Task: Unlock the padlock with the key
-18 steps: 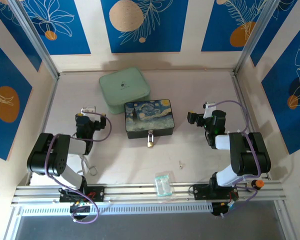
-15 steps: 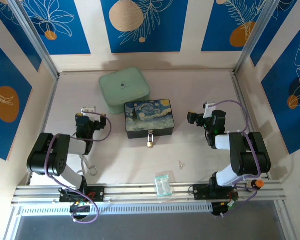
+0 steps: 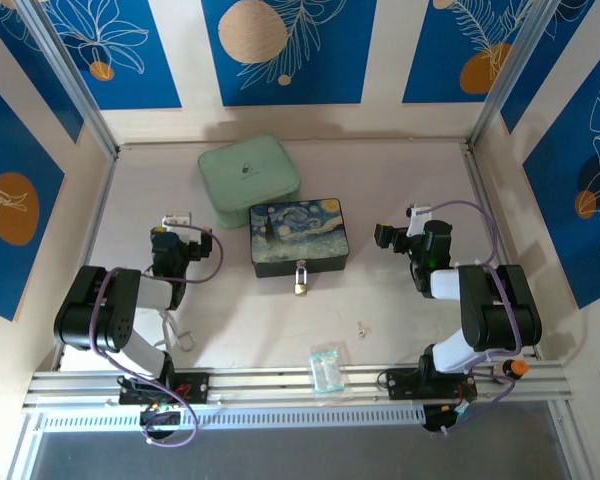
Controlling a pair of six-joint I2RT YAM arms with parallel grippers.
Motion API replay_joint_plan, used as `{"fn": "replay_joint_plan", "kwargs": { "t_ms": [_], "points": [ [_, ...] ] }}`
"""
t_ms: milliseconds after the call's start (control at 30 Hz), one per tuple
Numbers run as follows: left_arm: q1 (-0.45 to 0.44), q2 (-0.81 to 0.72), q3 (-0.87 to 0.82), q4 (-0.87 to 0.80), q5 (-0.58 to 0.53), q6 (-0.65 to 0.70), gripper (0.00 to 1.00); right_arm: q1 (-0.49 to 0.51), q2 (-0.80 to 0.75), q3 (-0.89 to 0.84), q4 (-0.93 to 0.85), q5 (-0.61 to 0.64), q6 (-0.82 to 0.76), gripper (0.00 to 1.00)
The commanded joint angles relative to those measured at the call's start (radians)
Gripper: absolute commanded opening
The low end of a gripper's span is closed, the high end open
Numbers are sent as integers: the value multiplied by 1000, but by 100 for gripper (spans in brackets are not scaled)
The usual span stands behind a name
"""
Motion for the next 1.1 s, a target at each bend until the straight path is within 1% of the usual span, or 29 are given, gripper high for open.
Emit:
{"fn": "replay_joint_plan", "kwargs": {
  "t_ms": [0,667,700,767,833,900,967,1067],
  "points": [
    [9,-3,10,15,18,-7,99,-5,-2,19,4,-14,-17,99],
    [10,-3,8,15,21,-6,99,-5,-2,19,5,-13,-16,99],
    [9,-3,5,22,24,-5,99,-5,-4,18,6,-16,-16,99],
    [9,-10,-7,42,79,16,99,-6,-7,17,6,-20,-17,99],
    [4,-38,-9,18,94,27,99,-6,-26,26,-23,-37,-23,99],
    [2,-78,-25,14,59,19,99,-7,-65,34,-71,-43,-24,99],
    [0,-148,-29,-30,28,13,99,-6,-121,42,-128,-53,-31,99],
    [-1,-280,-5,-186,8,-3,99,7,-224,53,-231,-59,-37,99]
  ]
}}
